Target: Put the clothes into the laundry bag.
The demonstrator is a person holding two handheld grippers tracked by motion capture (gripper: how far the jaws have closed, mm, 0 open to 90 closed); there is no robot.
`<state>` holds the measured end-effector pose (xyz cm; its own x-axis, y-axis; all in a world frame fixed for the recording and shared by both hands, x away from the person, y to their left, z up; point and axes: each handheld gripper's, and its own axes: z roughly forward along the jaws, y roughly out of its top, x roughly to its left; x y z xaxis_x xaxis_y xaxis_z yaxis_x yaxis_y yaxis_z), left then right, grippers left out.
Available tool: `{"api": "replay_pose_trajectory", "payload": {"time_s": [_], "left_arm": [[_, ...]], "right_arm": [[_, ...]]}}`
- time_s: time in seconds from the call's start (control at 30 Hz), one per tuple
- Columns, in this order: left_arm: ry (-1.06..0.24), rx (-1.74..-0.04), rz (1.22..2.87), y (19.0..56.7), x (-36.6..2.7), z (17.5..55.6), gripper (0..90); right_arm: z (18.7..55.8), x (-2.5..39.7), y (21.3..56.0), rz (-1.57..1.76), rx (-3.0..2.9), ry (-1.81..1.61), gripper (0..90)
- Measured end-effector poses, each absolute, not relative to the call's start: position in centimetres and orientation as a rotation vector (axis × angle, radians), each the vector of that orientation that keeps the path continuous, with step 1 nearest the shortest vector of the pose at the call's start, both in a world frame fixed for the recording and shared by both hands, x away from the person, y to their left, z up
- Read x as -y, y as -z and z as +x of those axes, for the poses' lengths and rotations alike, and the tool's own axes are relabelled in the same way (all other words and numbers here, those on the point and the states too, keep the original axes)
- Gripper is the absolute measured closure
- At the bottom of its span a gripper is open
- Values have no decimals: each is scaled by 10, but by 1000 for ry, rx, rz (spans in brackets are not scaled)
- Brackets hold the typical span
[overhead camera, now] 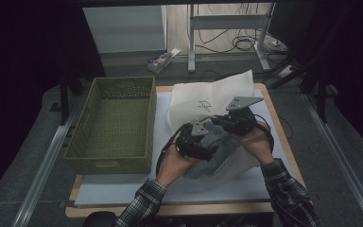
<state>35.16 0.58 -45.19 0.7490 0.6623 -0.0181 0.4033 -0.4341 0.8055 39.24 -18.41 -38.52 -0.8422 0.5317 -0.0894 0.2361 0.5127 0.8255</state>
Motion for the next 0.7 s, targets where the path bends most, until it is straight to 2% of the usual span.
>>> {"api": "replay_pose_trajectory", "payload": {"time_s": [0.1, 0.33, 0.47, 0.6, 0.7], "left_arm": [[-299, -897, 2050, 462, -13, 356, 112], [-302, -1034, 2051, 476, -20, 358, 37], [-242, -1075, 2052, 489, -23, 365, 3], [-159, -1087, 2039, 503, -28, 373, 2], [-138, -1074, 2039, 503, -29, 373, 102]], "right_arm": [[392, 184, 385, 639, -2424, -1252, 853], [392, 185, 384, 644, -2424, -1249, 853], [391, 185, 384, 642, -2423, -1247, 853], [391, 185, 384, 637, -2424, -1245, 853], [392, 184, 386, 635, -2429, -1244, 853]]}}
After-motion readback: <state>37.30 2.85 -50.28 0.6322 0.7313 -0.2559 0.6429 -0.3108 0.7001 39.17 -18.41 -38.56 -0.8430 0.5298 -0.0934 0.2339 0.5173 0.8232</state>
